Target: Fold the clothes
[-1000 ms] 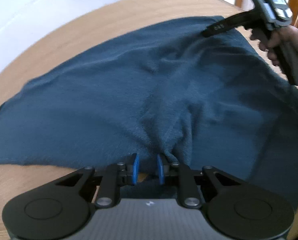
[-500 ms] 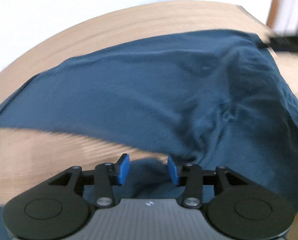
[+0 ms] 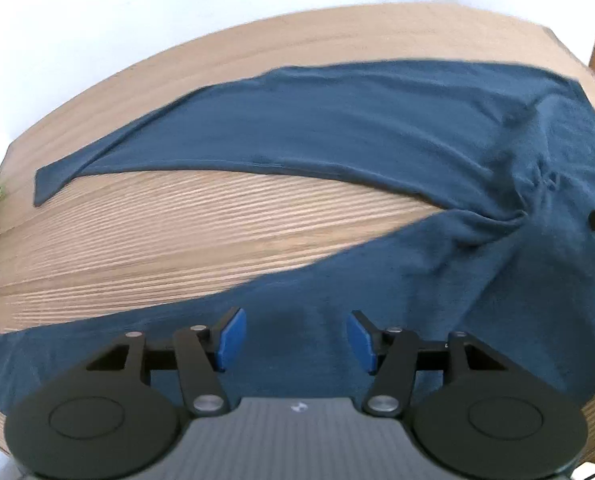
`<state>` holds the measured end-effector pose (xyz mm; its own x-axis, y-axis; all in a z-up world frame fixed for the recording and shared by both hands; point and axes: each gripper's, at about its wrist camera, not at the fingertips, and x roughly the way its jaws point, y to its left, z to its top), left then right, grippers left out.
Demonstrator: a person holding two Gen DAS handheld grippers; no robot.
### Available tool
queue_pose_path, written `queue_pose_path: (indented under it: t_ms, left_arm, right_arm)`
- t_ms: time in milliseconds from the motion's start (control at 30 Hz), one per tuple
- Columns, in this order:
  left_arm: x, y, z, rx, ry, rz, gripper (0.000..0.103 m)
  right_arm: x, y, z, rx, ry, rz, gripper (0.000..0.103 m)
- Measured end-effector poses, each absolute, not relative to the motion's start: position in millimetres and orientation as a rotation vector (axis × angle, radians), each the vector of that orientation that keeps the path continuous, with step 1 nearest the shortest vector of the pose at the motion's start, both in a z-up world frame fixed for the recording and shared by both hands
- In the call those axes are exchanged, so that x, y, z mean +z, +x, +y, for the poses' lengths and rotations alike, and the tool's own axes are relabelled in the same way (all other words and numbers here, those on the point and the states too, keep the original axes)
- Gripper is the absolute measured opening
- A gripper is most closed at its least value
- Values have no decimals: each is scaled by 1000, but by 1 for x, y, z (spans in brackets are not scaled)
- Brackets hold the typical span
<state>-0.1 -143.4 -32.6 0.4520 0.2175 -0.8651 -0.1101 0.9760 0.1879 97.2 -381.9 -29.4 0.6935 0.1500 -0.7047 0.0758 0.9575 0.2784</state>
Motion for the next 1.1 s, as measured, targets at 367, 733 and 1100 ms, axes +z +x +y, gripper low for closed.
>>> queue_pose_path:
  t_ms: [367,733,1100]
  left_arm:
    - [-28,-61,15,173,77,1041,64]
    - [-29,-43,123,236,82,1021,64]
    - [-27,37,200,315,264,994,64]
  right_arm:
    - [-1,81,-219,54,282,757,54]
    - [7,85,-77,179,58,738,54]
    - [-10,167,-20,294,179,780,54]
